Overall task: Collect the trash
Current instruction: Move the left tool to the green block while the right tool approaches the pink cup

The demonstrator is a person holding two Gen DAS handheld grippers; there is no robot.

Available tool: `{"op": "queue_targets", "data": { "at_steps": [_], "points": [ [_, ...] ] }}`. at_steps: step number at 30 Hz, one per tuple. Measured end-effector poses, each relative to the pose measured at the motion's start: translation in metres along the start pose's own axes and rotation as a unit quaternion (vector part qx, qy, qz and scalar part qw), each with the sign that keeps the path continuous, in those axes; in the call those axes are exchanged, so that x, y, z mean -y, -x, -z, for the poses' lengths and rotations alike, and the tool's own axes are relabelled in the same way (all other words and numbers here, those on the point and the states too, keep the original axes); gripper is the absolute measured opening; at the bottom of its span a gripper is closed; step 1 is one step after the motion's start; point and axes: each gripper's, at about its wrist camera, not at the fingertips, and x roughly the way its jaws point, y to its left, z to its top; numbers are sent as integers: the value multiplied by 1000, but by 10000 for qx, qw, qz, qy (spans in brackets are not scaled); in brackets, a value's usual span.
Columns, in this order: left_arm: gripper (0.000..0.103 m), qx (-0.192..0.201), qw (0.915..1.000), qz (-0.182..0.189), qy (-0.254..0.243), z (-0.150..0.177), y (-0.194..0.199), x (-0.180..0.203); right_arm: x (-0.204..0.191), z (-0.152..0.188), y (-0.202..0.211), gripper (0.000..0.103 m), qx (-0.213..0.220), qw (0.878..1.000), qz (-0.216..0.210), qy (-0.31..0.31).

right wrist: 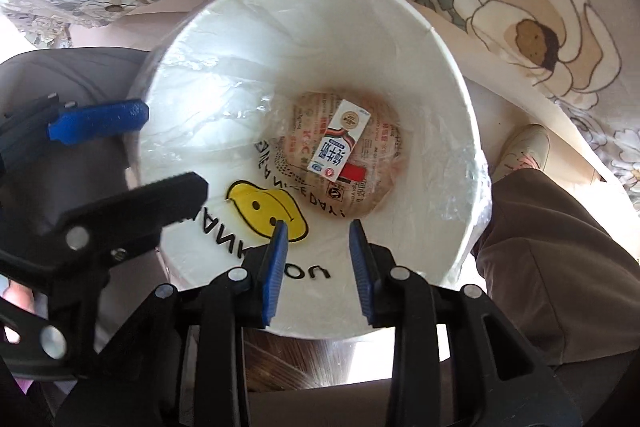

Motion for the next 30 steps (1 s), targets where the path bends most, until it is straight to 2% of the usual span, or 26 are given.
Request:
{"op": "queue_targets", "data": {
  "at_steps": [3, 7, 10, 15, 17, 20, 22, 25, 30],
  "points": [
    [76, 471, 9988, -96, -4, 5, 47, -3, 0, 7, 29, 33, 133, 9998, -62, 115],
    [82, 1161, 9925, -241, 285, 6, 110, -14, -4, 19, 82, 34, 525, 9983, -157, 180],
    [84, 1575, 9862, -296, 407, 3, 151, -19, -4, 25, 130, 43, 944, 9952, -156, 198],
    [87, 2048, 9758, -447, 623, -13, 199, -19, -3, 26, 218, 45, 1746, 9843, -98, 255],
    [88, 2248, 9708, -488, 688, -24, 215, -18, -3, 24, 254, 55, 2127, 9768, -63, 253],
    [90, 2472, 9637, -629, 793, -46, 217, -24, -1, 17, 306, 64, 2739, 9615, -27, 236],
    [90, 2536, 9608, -645, 921, -65, 219, -28, 2, 7, 335, 73, 3059, 9518, 3, 223],
    [90, 2612, 9557, -615, 1207, -90, 210, -37, 7, -18, 370, 73, 3362, 9413, 190, 217],
    [90, 2678, 9475, -647, 1621, -125, 195, -50, 13, -81, 399, 73, 3550, 9342, 321, 144]
  ]
}}
